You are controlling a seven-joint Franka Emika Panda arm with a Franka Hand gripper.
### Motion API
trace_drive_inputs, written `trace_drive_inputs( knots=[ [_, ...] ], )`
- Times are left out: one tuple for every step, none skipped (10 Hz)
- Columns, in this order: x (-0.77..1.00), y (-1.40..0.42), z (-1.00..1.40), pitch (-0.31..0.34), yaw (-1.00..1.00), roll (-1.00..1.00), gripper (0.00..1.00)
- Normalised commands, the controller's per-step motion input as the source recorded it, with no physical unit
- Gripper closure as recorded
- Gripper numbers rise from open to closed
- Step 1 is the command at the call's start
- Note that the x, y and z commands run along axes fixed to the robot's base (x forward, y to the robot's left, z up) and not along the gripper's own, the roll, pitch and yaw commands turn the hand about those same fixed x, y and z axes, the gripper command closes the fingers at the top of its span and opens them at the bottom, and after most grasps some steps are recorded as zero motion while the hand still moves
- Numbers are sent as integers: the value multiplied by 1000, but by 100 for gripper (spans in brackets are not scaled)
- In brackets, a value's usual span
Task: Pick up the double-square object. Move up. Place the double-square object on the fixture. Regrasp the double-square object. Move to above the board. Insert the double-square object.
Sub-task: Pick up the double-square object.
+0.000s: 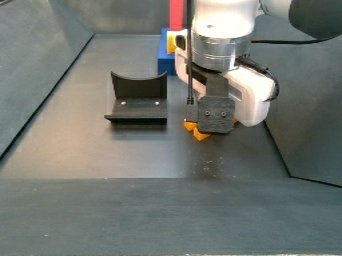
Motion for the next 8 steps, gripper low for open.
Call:
trace_drive_inputs(
  knots=[
    [0,0,0,0,0,0,100],
    [0,0,0,0,0,0,100],
    [0,0,0,0,0,0,100],
    [0,0,0,0,0,0,100],
    [0,0,0,0,0,0,100],
    [0,0,0,0,0,0,100],
    [0,0,0,0,0,0,100],
    [0,0,0,0,0,0,100]
  ],
)
